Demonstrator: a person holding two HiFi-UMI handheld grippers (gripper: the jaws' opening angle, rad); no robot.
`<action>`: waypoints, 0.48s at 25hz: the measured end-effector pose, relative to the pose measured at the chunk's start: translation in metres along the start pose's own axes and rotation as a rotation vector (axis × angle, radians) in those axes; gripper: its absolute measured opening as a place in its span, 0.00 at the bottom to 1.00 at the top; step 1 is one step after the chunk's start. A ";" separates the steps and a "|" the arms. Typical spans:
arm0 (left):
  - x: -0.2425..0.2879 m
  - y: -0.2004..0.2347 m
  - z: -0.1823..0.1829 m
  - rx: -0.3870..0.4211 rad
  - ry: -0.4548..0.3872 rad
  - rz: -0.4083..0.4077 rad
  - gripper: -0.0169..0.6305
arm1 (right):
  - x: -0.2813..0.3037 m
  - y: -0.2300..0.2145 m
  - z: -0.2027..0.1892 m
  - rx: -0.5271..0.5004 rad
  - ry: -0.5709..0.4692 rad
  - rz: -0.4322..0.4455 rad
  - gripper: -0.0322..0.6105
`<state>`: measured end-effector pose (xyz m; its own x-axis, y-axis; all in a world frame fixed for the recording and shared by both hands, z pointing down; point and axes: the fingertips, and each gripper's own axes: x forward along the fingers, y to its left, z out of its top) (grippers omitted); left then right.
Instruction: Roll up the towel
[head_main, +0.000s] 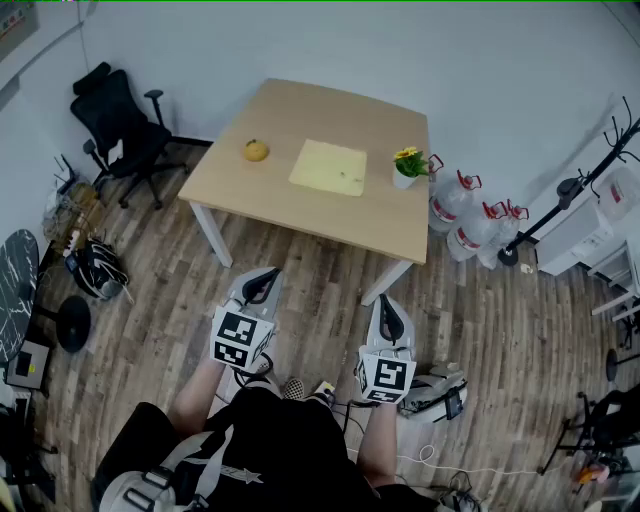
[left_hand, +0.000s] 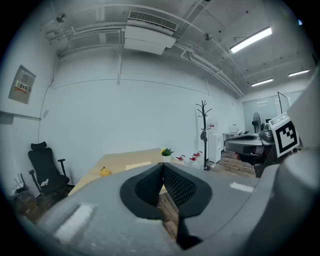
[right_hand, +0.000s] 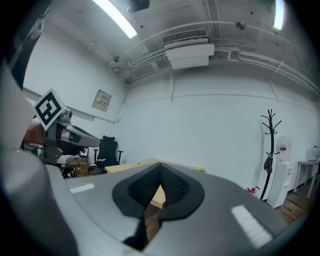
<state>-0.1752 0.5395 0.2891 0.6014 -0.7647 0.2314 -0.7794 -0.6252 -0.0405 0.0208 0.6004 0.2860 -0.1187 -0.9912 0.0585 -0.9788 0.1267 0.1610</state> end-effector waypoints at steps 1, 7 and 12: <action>0.000 0.000 0.000 0.000 0.000 0.000 0.04 | 0.000 -0.001 0.000 0.003 -0.001 -0.005 0.05; 0.010 -0.001 0.002 -0.001 -0.001 0.001 0.04 | 0.007 -0.010 -0.005 0.013 0.009 -0.006 0.05; 0.030 0.007 0.004 0.004 0.009 -0.001 0.04 | 0.025 -0.018 -0.009 0.011 0.021 -0.011 0.05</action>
<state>-0.1618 0.5115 0.2922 0.6003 -0.7630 0.2398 -0.7783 -0.6263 -0.0445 0.0367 0.5733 0.2938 -0.1049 -0.9914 0.0776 -0.9818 0.1157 0.1509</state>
